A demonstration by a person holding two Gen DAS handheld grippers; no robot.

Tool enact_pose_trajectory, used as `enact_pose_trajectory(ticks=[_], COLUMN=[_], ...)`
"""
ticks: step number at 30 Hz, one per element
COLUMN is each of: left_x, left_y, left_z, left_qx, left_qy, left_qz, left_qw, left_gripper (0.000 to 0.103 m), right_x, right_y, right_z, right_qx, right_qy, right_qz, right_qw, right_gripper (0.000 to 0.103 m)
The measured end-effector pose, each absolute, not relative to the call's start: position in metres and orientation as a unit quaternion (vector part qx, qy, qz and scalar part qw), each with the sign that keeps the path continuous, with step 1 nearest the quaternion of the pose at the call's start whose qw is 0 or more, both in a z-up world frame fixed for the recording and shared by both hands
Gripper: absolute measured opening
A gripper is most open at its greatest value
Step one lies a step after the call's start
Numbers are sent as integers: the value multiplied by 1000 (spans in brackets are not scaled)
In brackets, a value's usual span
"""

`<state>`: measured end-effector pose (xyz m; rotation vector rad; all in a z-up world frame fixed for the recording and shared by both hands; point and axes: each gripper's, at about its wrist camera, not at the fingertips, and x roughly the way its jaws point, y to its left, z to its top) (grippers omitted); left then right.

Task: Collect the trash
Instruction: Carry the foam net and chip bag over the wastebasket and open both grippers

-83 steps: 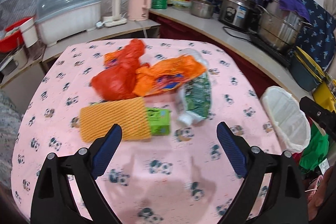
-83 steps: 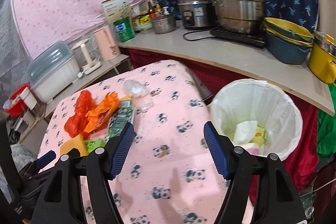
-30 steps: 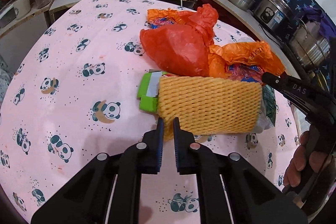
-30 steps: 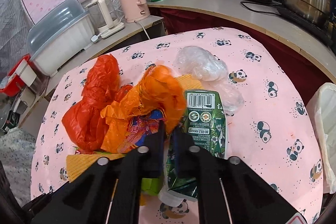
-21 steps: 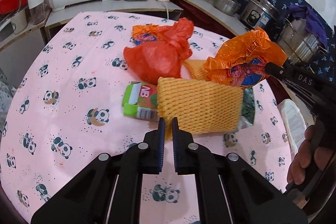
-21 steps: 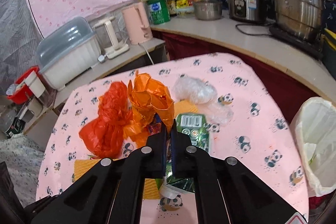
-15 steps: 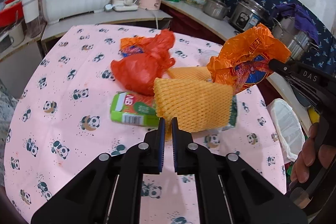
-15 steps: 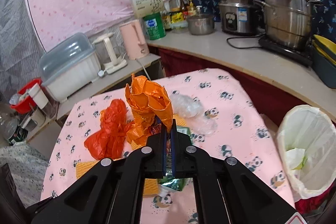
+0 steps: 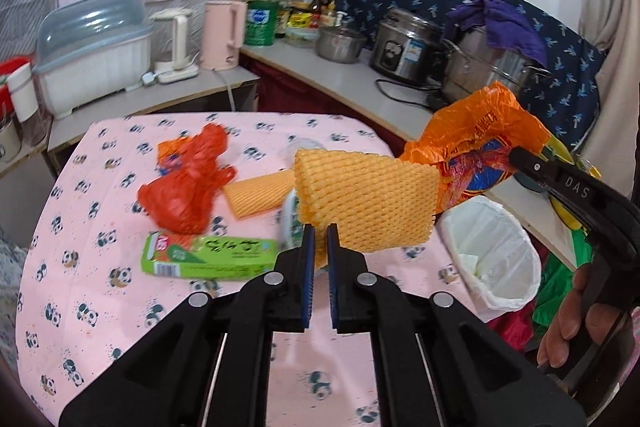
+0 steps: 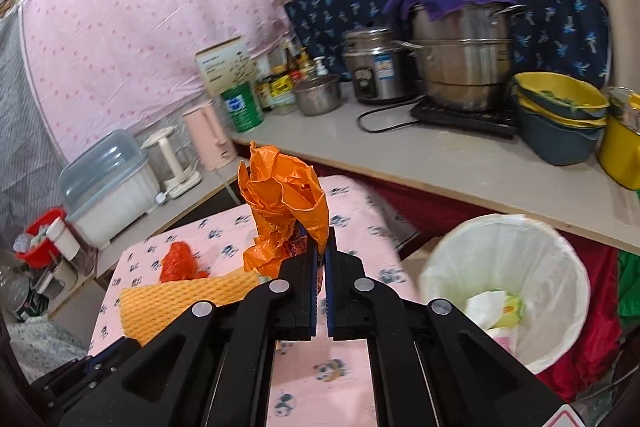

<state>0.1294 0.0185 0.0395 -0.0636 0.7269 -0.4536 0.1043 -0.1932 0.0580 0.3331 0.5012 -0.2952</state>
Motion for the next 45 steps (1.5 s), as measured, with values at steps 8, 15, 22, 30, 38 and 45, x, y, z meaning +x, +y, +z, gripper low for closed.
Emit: enact_pose_trajectory(ticks=[8,15,22,30,38,45], left_x=[112,98,96,100,110,115], left_y=[-47,-109,-169,-213,-232,-227], left_z=[53,51,36,17,0,-2], left_qx=[1,34,58,80,77,69], left_qy=[342,343,360,378,394,389], left_qz=[-258,-289,-312,-320,-325,-316], left_qw=[904,893,877,865,856,863], left_gripper=[6,6,6,6,18,44], right_x=[48,8,-14,-17,-7,-5], right_y=[-272,-328,-359,-379,-384,-383], right_z=[62,55,36,11,-2,-2], right_qx=[192,205,208,223,227,231], right_qy=[217,209,222,239,246,241], right_qz=[-215,-270,-301,-306,-302,-296], right_qw=[933,917,904,895,893,895], right_gripper=[3,3,3,3,13,27])
